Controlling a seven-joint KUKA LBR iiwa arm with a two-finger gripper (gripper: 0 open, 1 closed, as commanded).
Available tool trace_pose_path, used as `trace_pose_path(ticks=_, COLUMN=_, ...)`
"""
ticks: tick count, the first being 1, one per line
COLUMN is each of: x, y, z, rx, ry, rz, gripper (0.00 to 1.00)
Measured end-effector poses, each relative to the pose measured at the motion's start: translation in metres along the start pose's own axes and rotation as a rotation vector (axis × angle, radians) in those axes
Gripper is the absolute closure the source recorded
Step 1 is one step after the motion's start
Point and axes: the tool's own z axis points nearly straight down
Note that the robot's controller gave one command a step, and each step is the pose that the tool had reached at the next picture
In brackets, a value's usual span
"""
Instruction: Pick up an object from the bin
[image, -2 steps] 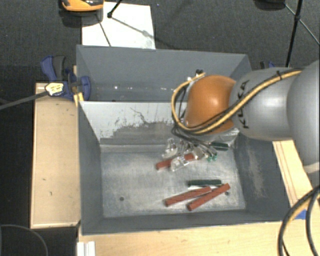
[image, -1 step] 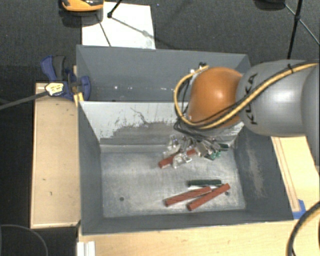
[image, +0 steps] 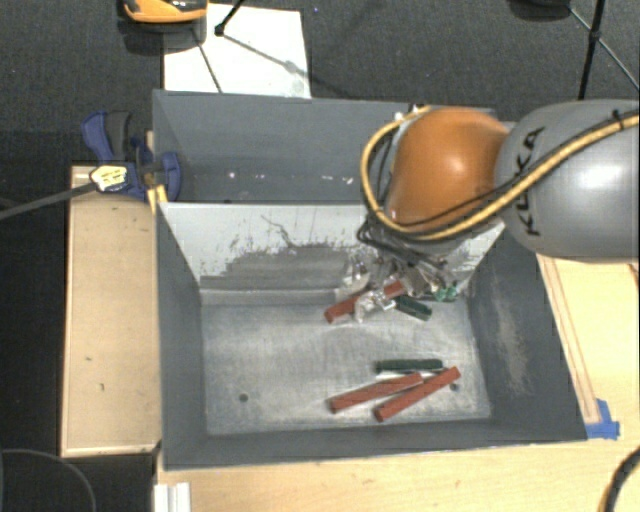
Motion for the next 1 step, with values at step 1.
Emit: trace_pose_path(ticks=1, x=0.0053, y=-0.012, z=-0.0704, rx=0.0, ry=0.001, rz=0.029, gripper=1.0)
